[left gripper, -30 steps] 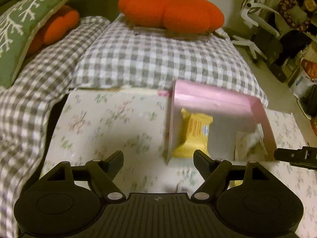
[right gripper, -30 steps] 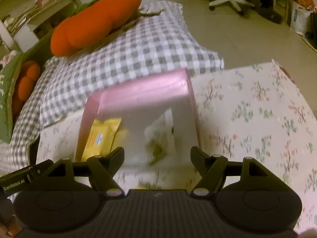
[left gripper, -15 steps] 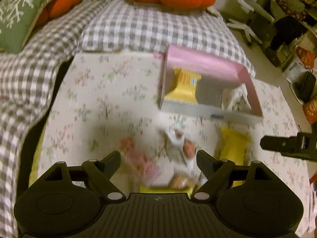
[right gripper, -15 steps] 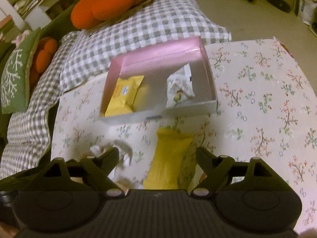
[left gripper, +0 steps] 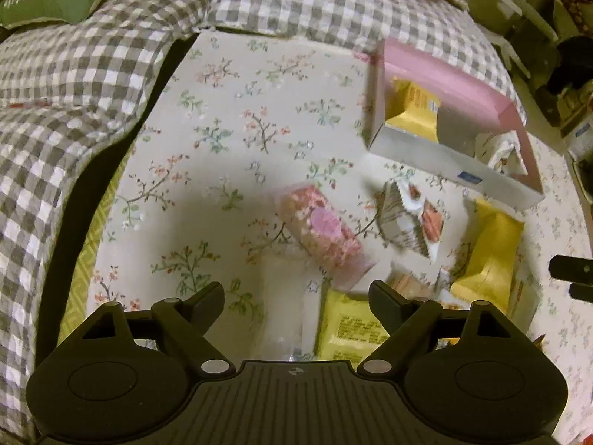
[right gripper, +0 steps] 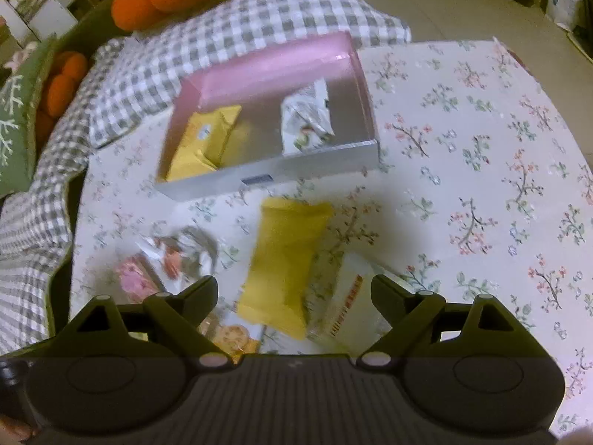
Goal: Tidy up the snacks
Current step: 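Withdraw both grippers from the box toward the remaining snacks, then grasp a clear tube packet with the left gripper while the right grasps a large yellow packet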
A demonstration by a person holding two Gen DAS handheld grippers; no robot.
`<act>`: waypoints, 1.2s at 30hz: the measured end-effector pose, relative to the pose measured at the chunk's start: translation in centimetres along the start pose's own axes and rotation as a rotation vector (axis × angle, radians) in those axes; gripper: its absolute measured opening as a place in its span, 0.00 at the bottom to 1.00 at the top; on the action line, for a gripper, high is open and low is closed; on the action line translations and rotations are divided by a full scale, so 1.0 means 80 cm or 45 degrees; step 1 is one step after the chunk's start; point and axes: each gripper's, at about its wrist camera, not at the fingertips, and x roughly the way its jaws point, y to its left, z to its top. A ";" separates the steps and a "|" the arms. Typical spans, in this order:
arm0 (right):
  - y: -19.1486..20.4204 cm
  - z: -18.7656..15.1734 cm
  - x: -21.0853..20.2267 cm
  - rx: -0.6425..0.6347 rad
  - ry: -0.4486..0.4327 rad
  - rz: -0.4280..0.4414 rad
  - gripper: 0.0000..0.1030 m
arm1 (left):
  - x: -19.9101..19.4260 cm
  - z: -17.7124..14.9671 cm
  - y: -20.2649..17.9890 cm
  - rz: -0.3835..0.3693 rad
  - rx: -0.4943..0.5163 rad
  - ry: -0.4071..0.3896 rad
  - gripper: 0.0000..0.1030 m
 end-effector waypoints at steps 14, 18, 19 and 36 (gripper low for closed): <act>-0.020 0.000 0.012 0.077 0.014 -0.008 0.91 | 0.032 -0.015 -0.001 0.049 0.050 0.097 0.84; -0.019 0.000 0.017 0.082 0.004 -0.013 0.91 | 0.035 -0.014 0.002 0.052 0.047 0.096 0.83; -0.018 0.000 0.018 0.078 0.003 -0.015 0.91 | 0.036 -0.014 0.002 0.049 0.050 0.099 0.84; 0.018 0.004 0.062 -0.074 -0.047 -0.029 0.80 | 0.066 -0.021 -0.007 0.200 0.220 0.136 0.75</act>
